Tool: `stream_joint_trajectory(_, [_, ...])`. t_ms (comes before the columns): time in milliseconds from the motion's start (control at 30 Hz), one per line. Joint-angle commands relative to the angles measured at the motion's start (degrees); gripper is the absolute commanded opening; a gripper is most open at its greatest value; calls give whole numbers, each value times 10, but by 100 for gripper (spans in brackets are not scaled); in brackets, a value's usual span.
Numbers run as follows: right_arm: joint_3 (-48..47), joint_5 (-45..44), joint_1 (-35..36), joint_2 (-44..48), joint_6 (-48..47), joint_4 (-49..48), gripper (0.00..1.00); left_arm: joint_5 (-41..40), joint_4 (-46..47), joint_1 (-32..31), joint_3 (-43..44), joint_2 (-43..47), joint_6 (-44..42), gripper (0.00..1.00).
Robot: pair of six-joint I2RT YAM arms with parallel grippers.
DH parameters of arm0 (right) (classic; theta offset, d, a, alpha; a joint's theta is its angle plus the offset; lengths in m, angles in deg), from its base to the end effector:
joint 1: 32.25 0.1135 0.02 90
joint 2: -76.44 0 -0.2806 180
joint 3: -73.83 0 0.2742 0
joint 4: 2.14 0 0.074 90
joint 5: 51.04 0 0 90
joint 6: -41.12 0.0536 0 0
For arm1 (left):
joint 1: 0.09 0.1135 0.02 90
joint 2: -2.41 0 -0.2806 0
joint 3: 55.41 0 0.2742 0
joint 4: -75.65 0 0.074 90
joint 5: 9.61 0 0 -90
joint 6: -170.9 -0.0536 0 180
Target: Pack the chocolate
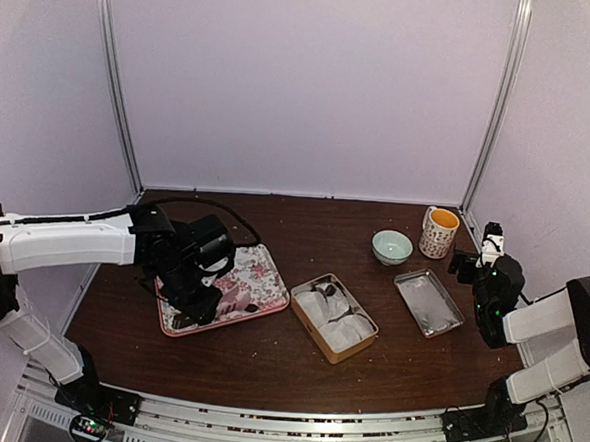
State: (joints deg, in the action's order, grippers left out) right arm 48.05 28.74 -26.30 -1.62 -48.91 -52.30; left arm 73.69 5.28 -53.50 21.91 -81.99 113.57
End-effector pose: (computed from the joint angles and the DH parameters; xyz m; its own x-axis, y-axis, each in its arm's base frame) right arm 0.2560 0.0171 0.1664 -0.0368 -0.0044 -0.9993 0.0743 0.9972 -0.0071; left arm 0.1793 -0.2310 0.2348 -0.9121 0.3292 -0.2444 0.3445 0.9385 -0.0214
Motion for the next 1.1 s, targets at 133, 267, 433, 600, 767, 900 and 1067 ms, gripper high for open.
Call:
stream_joint_trajectory(133, [-8, 3, -5, 2, 1, -1, 100, -13, -22, 11, 28, 20, 2, 34])
stream_joint_trajectory(267, [-8, 3, -5, 2, 1, -1, 100, 24, 26, 11, 24, 48, -19, 34])
stream_joint_trajectory(433, [-8, 3, -5, 2, 1, -1, 100, 41, 41, 11, 14, 55, -49, 35])
stream_joint_trajectory(600, [-8, 3, -5, 2, 1, -2, 100, 44, 38, 10, 22, 33, -57, 34])
stream_joint_trajectory(767, [-8, 3, -5, 2, 1, -2, 100, 29, 39, 10, 33, 17, -64, 34])
stream_joint_trajectory(900, [-8, 3, -5, 2, 1, -1, 100, 18, 44, 11, 37, 9, -65, 34])
stream_joint_trajectory(1067, [-8, 3, -5, 2, 1, -1, 100, 26, 52, 11, 38, -3, -71, 34])
